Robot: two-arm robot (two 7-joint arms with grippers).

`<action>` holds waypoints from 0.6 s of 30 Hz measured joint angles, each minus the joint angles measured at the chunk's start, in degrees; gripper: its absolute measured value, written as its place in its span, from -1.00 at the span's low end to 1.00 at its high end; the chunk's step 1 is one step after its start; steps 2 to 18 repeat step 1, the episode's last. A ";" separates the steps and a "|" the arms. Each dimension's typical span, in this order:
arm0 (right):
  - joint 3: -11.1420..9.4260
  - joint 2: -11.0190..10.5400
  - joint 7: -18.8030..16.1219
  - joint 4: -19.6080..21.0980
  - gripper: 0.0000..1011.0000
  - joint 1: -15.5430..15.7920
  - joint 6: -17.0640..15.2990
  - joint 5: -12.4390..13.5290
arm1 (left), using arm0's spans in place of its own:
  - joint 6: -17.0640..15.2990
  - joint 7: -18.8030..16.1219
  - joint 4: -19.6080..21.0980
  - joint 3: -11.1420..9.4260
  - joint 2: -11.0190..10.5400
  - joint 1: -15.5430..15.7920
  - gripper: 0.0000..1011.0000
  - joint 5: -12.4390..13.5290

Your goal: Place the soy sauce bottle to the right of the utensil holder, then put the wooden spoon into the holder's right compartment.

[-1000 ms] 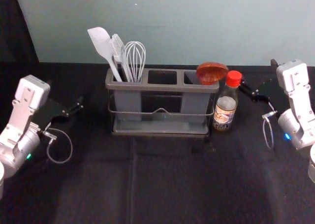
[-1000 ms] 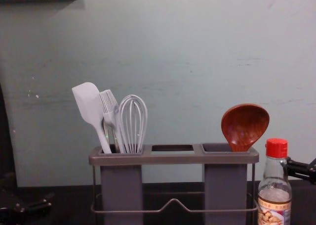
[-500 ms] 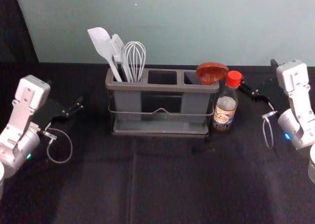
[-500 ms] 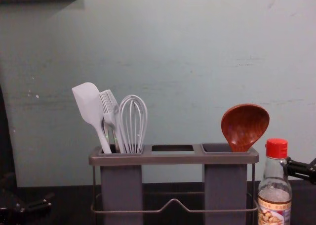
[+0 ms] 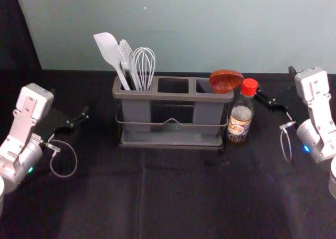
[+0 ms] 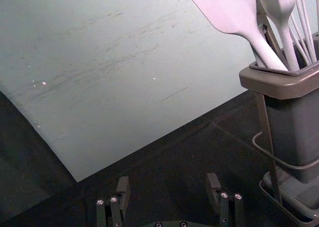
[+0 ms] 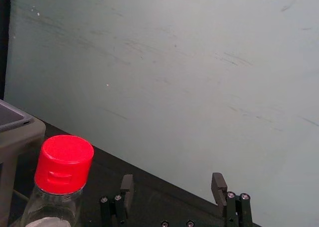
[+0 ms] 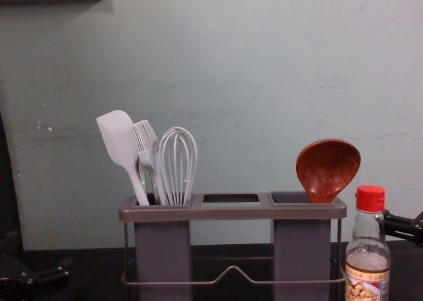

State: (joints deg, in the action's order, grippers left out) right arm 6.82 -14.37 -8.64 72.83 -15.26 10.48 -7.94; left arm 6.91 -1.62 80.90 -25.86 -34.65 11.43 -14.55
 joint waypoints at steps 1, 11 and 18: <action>0.00 0.00 0.00 0.00 0.98 0.00 0.00 0.00 | 0.00 0.00 0.00 0.00 0.00 0.00 0.99 0.00; 0.00 0.00 0.00 0.00 0.98 0.00 0.00 0.00 | 0.00 0.00 0.00 0.00 0.00 0.00 0.99 0.00; 0.00 0.00 0.00 0.00 0.98 0.00 0.00 0.00 | 0.00 0.00 0.00 0.00 0.00 0.00 0.99 0.00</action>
